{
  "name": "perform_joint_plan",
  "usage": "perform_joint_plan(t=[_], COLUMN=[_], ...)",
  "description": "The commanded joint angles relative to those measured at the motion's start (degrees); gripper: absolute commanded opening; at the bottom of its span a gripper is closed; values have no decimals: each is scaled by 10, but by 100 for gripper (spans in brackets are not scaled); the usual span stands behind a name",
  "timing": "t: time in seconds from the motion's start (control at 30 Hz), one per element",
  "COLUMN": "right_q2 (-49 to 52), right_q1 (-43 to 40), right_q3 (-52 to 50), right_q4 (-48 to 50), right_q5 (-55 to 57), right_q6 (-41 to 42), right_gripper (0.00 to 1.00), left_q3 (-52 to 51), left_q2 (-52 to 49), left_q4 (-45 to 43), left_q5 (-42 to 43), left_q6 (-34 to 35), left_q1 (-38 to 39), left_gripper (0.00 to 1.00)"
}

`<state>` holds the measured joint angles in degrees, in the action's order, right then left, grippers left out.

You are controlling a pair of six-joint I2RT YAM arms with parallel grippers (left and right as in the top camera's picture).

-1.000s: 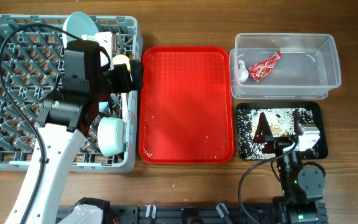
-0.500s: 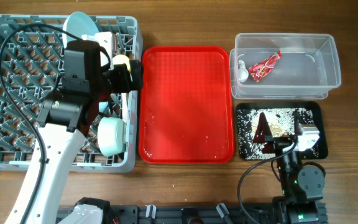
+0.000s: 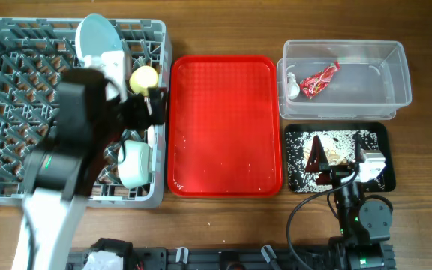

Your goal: Sort waste into correct bins and load items into the dishwasher rack

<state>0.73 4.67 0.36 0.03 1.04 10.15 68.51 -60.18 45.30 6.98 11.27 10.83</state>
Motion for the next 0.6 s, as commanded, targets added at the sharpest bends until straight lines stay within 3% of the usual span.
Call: perform_joint_plan(t=[0.0, 0.3, 0.43, 0.5, 0.57], right_q2=[-5, -5, -5, -5, -5], right_q1=[-1, -1, -1, -1, -1], right_q3=[-1, -1, -1, -1, -1], right_q4=[3, 3, 3, 3, 3], right_q5=[-11, -11, -11, -11, -11], right_q6=[-8, -8, -8, -8, -8], right_gripper=[100, 100, 100, 100, 100], left_q3=[-20, -242, -366, -466, -528], left_q2=[153, 549, 598, 598, 599], left_q4=[5, -33, -223, -402, -502], left_q5=[-13, -7, 45, 70, 71], left_q6=[-8, -5, -5, -5, -5], left_q1=[1, -85, -112, -114, -114], left_gripper=[100, 100, 100, 100, 100])
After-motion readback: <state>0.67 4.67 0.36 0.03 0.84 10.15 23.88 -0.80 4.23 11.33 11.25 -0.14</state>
